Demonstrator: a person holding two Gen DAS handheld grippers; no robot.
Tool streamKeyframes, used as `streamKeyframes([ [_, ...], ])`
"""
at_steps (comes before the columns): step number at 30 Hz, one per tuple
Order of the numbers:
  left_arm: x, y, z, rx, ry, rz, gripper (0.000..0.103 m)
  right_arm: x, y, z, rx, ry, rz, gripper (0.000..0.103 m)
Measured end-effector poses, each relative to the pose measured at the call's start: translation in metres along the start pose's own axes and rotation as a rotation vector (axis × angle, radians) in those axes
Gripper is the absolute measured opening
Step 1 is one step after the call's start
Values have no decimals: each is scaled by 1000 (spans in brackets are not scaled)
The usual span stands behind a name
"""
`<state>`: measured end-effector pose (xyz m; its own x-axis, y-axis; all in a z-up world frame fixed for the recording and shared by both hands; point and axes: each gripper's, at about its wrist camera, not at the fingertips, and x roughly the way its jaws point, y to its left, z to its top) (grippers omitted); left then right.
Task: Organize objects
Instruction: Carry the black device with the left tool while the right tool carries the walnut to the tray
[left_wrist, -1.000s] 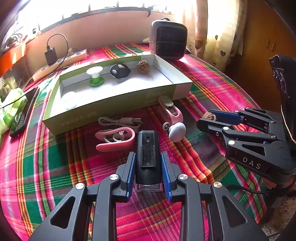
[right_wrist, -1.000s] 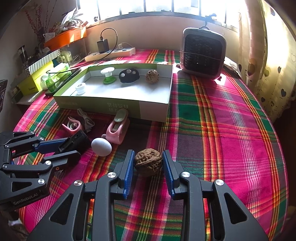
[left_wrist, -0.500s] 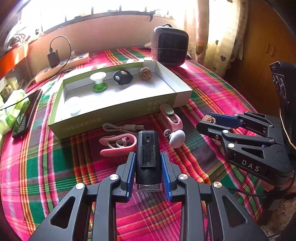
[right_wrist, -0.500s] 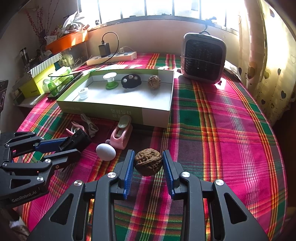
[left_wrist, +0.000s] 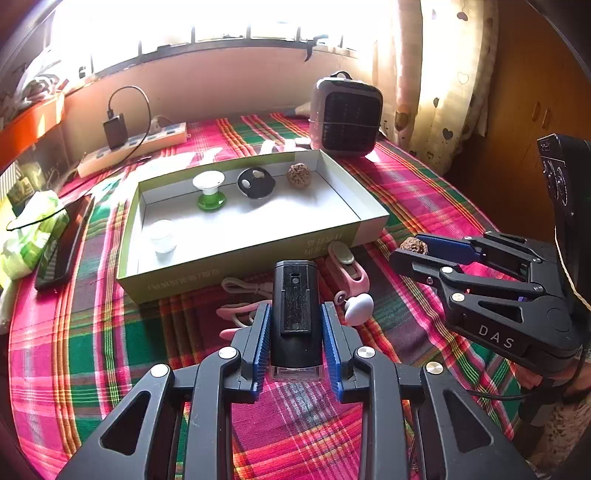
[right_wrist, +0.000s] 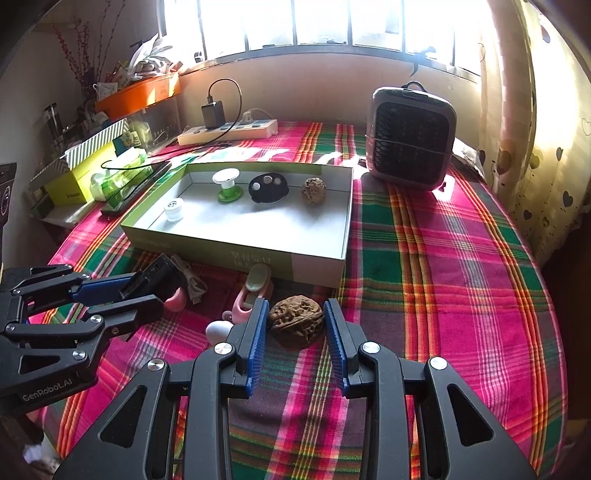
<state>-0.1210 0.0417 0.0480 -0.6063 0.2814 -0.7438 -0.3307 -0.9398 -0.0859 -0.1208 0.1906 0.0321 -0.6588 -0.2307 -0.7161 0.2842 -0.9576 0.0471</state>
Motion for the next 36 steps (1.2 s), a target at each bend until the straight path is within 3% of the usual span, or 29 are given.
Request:
streamKeyframes([
  [17, 7, 35, 35, -58, -45, 46, 25, 17, 6, 36, -29, -20, 7, 32],
  [36, 42, 80, 72, -121, -28, 129, 25, 61, 1, 77, -39, 7, -8, 32],
])
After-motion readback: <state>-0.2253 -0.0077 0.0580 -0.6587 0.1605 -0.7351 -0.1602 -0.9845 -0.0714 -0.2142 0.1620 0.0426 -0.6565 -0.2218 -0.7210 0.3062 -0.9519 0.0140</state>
